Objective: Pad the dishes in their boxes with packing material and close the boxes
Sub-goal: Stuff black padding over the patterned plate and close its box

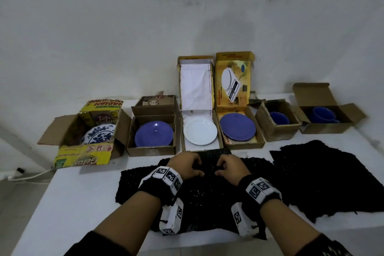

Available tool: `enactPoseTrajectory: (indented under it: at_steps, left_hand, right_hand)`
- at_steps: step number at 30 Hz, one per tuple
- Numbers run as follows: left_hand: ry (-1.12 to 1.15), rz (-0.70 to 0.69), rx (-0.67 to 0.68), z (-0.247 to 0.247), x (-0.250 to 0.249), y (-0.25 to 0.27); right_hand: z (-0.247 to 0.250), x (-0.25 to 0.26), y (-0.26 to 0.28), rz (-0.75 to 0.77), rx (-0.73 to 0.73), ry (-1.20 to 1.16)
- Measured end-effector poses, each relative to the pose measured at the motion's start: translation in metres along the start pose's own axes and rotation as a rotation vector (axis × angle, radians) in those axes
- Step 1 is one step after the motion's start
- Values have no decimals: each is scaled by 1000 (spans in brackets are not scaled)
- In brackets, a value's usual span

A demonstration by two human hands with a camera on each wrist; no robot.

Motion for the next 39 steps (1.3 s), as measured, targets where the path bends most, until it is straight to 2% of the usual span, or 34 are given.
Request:
enactPoseTrajectory:
  at_steps: [4,9,15,18,20,24,27,32,36,39]
  left_hand:
    - [43,24,1,1,-3,-7]
    - [213,56,-40,10,-6,-12]
    - [266,66,-29,13,-7,-14]
    - [331,63,-53,19,-5,-13]
    - [399,49,-121,30,-4,-14]
    - [614,20,-243,55,-1,-12]
    - [744,9,-329,67,5,-10]
    - [828,22,-496,80,29,-3]
    - [910,-58,-439,96,52,5]
    - [995,-85,-474,111,78,11]
  right_hand:
    - [19,6,0,82,-40,-157]
    - [43,14,-9,146,-51,-276]
    - [44,11,-12,129,-47,-243]
    - [57,21,-5,235,-231,-43]
    - [66,35,3,324,-349,24]
    - [52,54,-3,319,-209,-9]
    - [50,69,-8,350,-198,-185]
    - [51,88,-20,325,-158,-408]
    - [52,121,-31,336,-86,-546]
    - [49,145,-42,309,-160,-645]
Point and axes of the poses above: each hand's wrist, its own y-axis away from the middle knuckle, its own z-axis out of the back of the hand, x = y × z, the point moved 7 cm from there along -y, towards the middle knuckle, and after that the axes turned 5 degrees about -y, right-handed, at the moved point
